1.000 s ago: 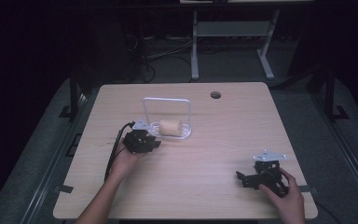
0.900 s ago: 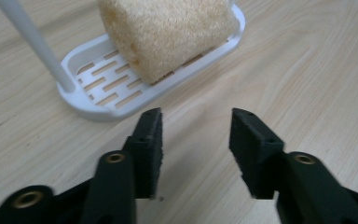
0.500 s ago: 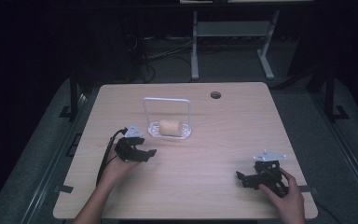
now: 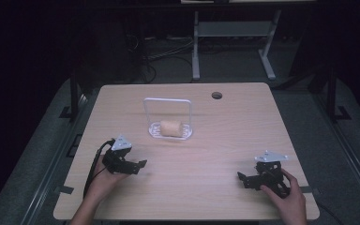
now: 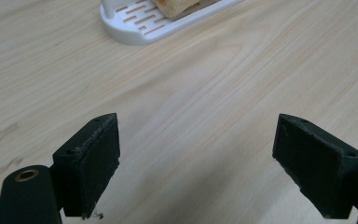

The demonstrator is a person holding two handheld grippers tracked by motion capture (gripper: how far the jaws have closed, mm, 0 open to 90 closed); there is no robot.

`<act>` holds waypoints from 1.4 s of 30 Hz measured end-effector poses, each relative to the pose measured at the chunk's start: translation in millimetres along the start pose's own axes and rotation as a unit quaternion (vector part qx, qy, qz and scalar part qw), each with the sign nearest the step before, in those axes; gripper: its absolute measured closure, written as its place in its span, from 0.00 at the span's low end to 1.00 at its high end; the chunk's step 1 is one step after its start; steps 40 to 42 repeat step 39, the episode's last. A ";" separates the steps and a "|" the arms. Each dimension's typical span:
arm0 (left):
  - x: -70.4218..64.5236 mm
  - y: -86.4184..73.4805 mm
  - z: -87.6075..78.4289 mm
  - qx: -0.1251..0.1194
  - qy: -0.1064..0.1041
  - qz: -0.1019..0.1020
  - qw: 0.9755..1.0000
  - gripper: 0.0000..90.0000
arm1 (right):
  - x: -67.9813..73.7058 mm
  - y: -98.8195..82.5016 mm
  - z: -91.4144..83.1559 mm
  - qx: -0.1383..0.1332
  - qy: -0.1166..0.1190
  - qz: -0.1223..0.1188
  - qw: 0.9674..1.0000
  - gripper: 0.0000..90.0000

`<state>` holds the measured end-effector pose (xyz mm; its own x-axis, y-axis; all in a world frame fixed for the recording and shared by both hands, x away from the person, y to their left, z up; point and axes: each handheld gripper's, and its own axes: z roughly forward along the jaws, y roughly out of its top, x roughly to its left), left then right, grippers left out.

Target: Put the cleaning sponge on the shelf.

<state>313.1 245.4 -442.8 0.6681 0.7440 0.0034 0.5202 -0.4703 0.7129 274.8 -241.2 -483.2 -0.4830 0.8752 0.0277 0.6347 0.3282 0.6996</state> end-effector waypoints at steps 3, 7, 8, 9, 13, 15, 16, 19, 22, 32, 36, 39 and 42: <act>-0.4 -5.8 -4.1 0.001 0.003 -0.004 1.000 0.15 | 0.0 0.0 0.0 0.000 0.000 0.000 1.000 0.01; -3.6 -15.5 -8.5 0.004 0.007 -0.001 1.000 0.14 | 0.0 0.0 0.0 0.000 0.000 0.000 1.000 0.01; -4.8 -18.8 -9.6 0.007 0.010 0.000 1.000 0.14 | 0.0 0.0 0.0 0.000 0.000 0.000 1.000 0.01; -5.3 -21.3 -10.3 0.008 0.010 0.000 1.000 0.14 | 0.0 0.0 0.0 0.000 0.000 0.000 1.000 0.01; -6.5 -31.7 -13.7 0.014 0.011 -0.007 1.000 0.14 | 0.0 0.0 0.0 0.000 0.000 0.000 1.000 0.01; -6.8 -37.9 -15.8 0.017 0.011 -0.011 1.000 0.14 | 0.0 0.0 0.0 0.000 0.000 0.000 1.000 0.01; -7.0 -41.0 -16.9 0.019 0.010 -0.012 1.000 0.14 | 0.1 0.0 0.0 0.000 0.000 0.001 1.000 0.01; -7.6 -50.4 -19.7 0.029 0.011 -0.012 0.999 0.14 | 0.1 0.0 0.0 0.000 0.000 0.001 1.000 0.01; -7.9 -57.8 -22.1 0.030 0.013 -0.009 0.999 0.14 | 0.1 0.0 0.0 0.000 0.001 0.001 1.000 0.01; -4.8 -66.1 -21.5 -0.006 0.003 0.001 1.000 0.14 | 0.1 0.0 0.0 0.000 0.001 0.001 1.000 0.01; -4.8 -66.1 -21.4 -0.006 0.003 0.000 1.000 0.14 | 0.1 0.0 0.0 0.000 0.000 0.001 1.000 0.01; -4.5 -65.9 -21.3 -0.006 0.002 0.001 1.000 0.14 | 0.1 0.0 0.0 0.000 0.000 0.001 1.000 0.01; -4.5 -65.9 -21.3 -0.006 0.002 0.001 1.000 0.14 | 0.1 0.0 0.0 0.000 0.000 0.001 1.000 0.01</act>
